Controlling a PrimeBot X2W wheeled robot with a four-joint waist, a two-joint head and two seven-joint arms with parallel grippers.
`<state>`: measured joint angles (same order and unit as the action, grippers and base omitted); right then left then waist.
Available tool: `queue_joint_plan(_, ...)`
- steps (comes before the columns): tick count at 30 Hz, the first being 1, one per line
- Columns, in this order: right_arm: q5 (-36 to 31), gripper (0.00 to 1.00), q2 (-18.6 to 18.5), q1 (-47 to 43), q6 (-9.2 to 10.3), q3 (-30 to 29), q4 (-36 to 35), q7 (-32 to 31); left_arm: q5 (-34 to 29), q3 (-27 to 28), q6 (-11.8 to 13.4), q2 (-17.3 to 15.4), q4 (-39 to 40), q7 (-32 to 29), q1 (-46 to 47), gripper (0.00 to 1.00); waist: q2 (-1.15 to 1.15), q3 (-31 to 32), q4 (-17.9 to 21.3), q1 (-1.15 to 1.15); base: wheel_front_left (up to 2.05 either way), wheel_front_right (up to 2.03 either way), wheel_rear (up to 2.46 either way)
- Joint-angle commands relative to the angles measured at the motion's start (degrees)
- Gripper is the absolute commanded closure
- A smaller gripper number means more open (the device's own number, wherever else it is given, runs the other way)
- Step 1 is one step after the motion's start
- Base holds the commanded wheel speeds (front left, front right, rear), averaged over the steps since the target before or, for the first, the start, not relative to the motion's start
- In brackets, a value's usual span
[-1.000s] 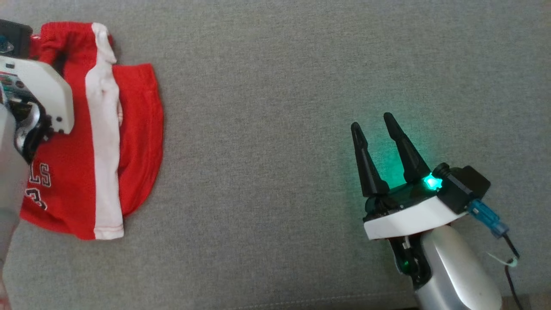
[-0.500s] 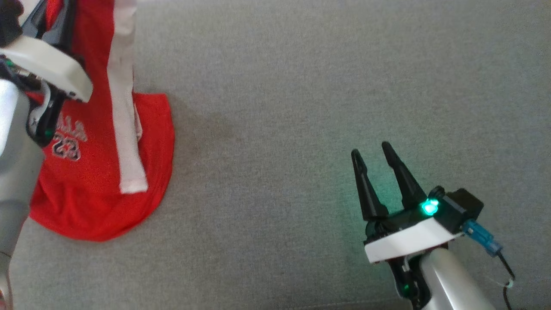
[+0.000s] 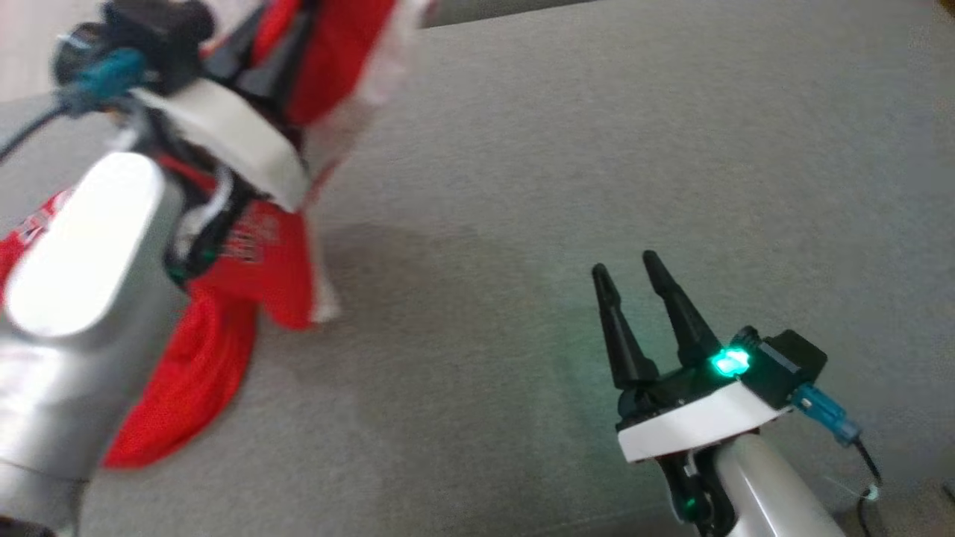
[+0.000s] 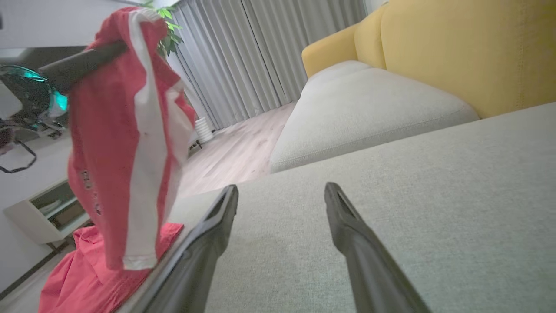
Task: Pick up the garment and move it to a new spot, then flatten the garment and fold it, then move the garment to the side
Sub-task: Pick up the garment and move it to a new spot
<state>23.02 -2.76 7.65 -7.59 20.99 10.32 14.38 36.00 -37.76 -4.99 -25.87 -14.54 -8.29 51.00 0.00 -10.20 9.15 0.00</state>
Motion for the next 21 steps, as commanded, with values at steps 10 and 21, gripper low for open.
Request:
queue_joint_plan(10,4.8,0.0,-0.1,3.8,0.1,7.0,-4.5,0.6,-1.1,-4.5,-0.3,6.7,-1.2,-3.4,6.5,1.0,0.0,-3.1,14.2,0.0,0.0,0.0,0.0)
queue_joint_plan(21,7.4,0.0,-0.1,3.9,0.1,5.2,-5.6,0.6,-4.4,-7.1,-1.1,10.0,-13.1,4.4,10.6,0.0,0.0,-5.4,16.9,0.0,0.0,0.0,0.0)
